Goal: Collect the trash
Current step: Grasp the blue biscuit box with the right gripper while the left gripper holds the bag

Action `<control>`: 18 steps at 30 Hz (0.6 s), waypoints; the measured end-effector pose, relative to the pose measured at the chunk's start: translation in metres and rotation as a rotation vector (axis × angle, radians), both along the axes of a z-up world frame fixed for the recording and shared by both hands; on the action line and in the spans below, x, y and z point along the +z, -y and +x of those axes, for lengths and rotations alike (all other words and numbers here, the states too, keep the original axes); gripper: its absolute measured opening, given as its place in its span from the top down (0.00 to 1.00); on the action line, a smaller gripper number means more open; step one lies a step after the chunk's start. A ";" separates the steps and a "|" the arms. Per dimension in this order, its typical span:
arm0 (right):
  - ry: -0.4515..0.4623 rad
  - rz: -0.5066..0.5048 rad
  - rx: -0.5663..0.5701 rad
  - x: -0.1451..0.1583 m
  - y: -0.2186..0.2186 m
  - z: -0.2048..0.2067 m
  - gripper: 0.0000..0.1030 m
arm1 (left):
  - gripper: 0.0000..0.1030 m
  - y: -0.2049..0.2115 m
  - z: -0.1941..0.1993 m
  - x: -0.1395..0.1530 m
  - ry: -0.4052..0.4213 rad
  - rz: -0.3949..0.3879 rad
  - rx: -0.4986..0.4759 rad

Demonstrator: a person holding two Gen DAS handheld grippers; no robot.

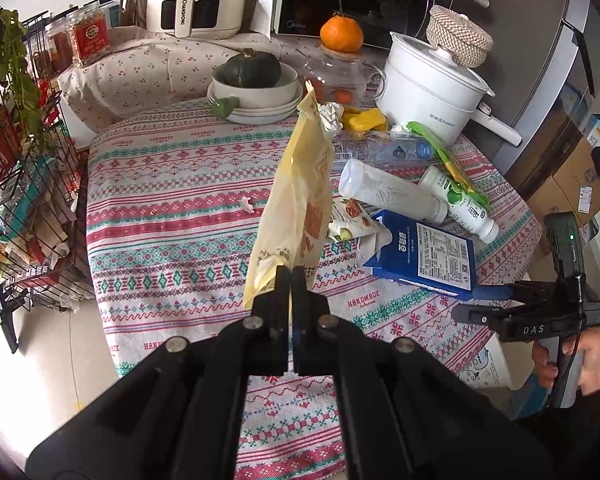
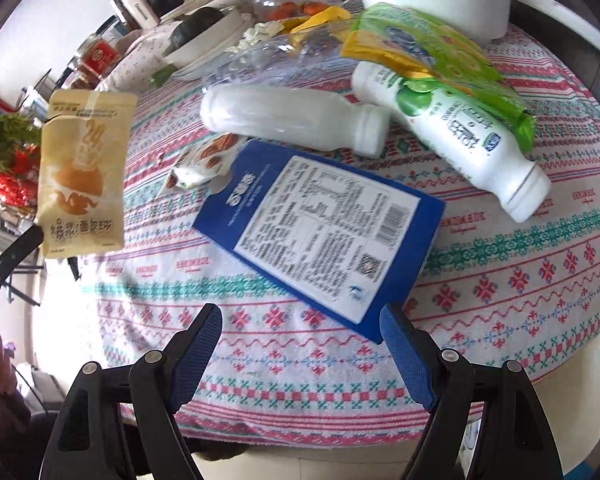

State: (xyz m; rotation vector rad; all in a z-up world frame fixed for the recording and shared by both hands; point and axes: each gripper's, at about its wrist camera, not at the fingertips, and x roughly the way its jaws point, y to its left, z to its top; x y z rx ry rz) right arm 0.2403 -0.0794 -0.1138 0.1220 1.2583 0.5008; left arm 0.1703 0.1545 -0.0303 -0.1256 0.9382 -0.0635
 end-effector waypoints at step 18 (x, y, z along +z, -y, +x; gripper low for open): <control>0.280 -0.481 0.642 0.018 -0.036 0.003 0.10 | 0.99 0.010 -0.003 0.003 0.000 -0.007 -0.042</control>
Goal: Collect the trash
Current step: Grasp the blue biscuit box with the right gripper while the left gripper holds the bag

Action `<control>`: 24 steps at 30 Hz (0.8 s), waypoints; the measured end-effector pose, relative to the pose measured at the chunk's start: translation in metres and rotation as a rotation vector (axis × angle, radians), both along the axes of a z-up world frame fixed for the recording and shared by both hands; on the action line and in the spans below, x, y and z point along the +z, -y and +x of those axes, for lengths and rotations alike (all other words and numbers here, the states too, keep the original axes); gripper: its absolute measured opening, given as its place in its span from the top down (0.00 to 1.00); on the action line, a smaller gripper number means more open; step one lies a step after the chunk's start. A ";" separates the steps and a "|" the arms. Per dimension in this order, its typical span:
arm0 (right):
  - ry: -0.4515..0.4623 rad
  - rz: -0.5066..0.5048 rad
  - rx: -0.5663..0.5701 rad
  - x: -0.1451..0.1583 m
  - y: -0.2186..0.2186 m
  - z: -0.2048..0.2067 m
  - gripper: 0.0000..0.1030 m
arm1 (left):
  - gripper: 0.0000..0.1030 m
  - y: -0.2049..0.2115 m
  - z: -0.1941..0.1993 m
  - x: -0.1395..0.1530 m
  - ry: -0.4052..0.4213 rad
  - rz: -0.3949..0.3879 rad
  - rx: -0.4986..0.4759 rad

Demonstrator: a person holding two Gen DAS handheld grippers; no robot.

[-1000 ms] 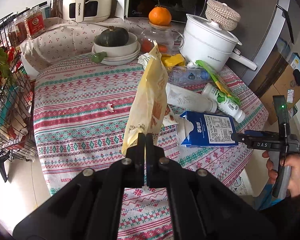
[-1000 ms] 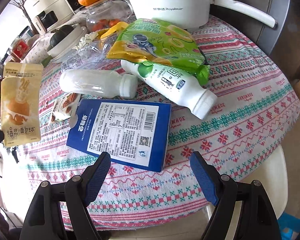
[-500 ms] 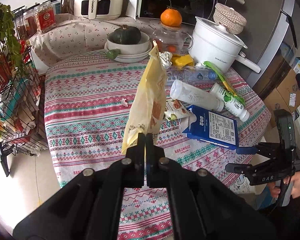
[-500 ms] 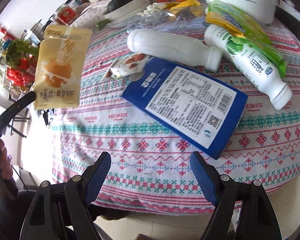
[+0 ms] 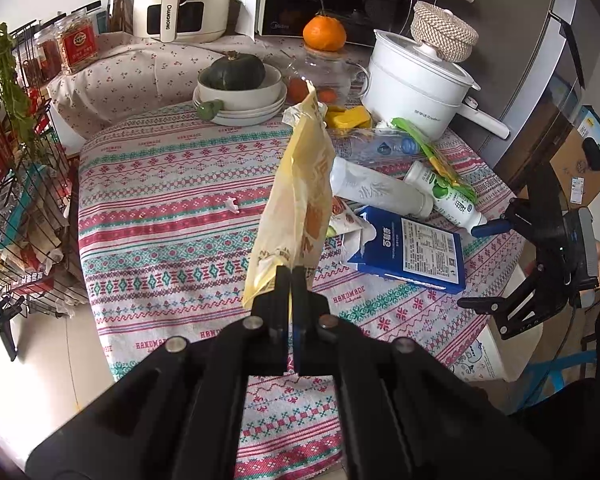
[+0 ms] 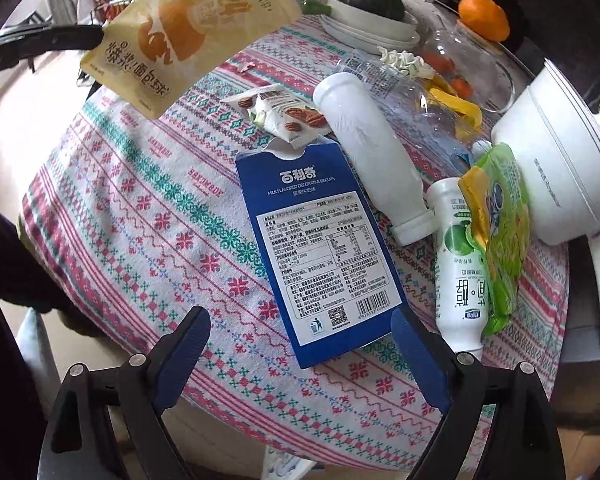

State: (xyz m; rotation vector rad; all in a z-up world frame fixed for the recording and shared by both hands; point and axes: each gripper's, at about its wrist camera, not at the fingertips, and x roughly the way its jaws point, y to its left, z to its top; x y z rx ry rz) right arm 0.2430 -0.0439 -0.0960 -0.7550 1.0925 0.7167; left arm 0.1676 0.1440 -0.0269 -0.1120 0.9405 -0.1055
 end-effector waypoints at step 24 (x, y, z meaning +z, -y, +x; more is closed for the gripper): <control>-0.138 -0.051 -0.046 -0.069 0.002 0.087 0.01 | 0.99 0.004 0.012 -0.013 -0.057 0.011 -0.010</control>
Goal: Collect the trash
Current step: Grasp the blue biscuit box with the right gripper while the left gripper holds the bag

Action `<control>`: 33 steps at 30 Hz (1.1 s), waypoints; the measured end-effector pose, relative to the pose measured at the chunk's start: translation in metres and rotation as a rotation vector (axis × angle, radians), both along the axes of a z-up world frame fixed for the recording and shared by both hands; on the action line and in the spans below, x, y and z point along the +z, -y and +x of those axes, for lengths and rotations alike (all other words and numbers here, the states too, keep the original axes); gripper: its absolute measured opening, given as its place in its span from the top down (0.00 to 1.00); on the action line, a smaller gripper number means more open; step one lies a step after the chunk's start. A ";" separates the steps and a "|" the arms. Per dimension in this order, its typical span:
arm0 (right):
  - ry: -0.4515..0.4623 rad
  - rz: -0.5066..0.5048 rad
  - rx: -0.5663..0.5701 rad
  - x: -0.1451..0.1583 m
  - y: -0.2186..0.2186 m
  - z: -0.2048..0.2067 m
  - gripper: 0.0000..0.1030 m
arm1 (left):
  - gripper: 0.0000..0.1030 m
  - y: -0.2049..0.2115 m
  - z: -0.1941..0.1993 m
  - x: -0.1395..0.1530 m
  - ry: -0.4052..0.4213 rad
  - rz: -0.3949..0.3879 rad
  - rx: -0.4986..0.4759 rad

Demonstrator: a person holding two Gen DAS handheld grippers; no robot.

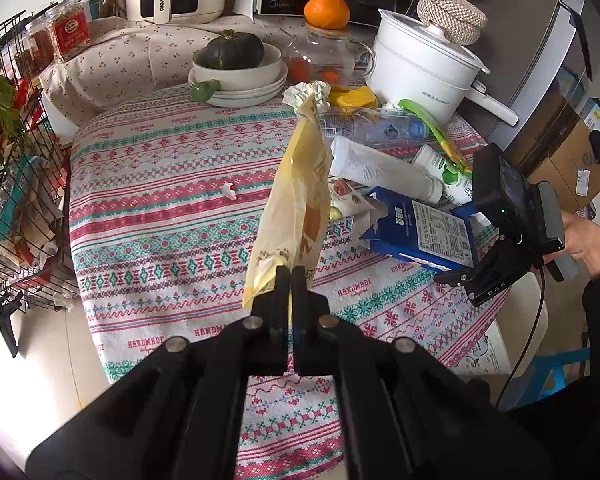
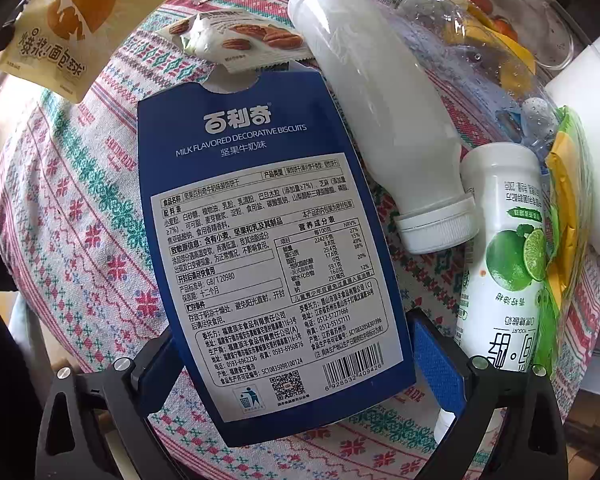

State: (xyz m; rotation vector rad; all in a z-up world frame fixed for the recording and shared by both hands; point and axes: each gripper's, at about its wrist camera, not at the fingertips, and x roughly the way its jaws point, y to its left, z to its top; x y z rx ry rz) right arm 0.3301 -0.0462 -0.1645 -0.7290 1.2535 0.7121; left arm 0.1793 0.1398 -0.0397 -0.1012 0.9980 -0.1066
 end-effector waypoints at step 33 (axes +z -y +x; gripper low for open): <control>0.111 0.340 -0.600 0.081 0.093 -0.094 0.47 | 0.99 0.046 -0.023 0.024 0.104 -0.046 -0.099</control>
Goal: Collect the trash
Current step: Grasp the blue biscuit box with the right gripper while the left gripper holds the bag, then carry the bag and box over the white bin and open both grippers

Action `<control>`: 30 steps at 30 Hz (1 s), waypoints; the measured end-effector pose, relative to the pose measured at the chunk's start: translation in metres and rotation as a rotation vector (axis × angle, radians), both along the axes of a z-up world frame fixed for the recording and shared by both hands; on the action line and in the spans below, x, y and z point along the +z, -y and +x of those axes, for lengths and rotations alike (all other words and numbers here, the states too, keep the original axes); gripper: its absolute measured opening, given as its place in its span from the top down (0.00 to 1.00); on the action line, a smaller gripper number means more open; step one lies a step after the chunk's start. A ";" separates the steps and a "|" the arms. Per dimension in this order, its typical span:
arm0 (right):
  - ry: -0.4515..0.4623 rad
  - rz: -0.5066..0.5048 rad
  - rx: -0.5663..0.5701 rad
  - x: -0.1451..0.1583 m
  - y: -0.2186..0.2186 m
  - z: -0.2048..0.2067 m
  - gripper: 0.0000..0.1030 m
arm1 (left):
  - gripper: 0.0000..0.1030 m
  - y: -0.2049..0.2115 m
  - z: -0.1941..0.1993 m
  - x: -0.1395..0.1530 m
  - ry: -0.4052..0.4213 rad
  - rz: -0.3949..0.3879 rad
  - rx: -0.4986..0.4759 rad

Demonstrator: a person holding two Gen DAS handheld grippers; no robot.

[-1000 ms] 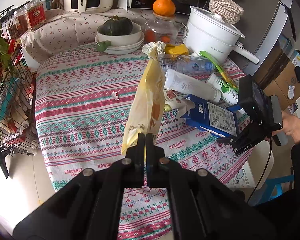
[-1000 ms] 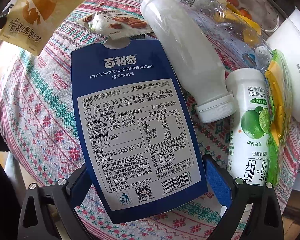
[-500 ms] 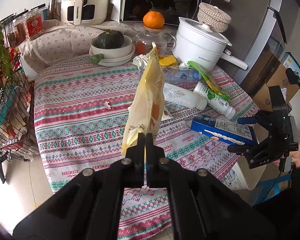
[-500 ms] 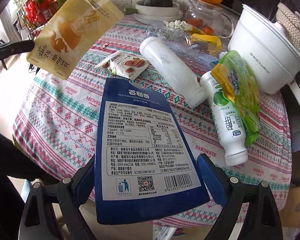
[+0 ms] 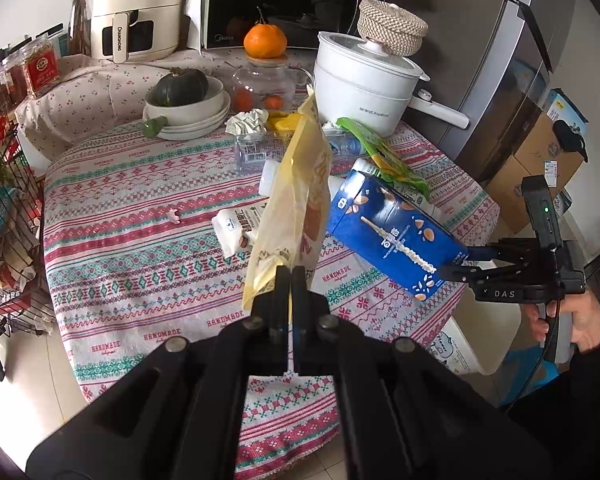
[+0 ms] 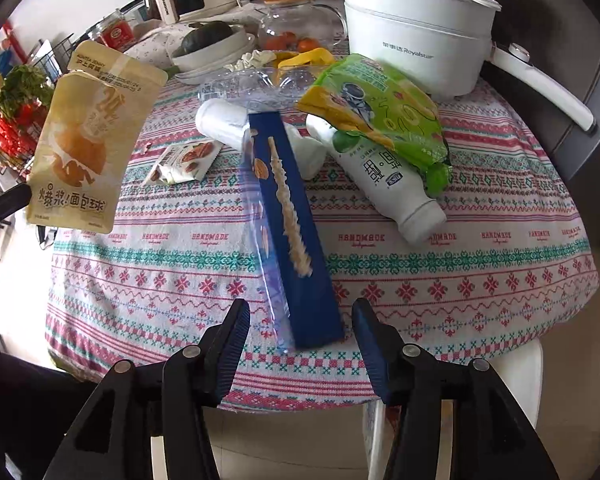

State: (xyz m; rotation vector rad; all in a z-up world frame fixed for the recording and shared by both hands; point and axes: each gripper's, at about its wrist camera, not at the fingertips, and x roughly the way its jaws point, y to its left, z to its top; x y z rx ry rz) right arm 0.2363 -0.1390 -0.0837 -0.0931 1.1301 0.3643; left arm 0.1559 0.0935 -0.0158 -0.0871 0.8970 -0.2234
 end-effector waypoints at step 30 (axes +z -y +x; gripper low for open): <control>0.217 0.253 -0.254 0.089 0.100 -0.096 0.78 | 0.99 0.084 -0.027 0.020 0.063 -0.071 -0.258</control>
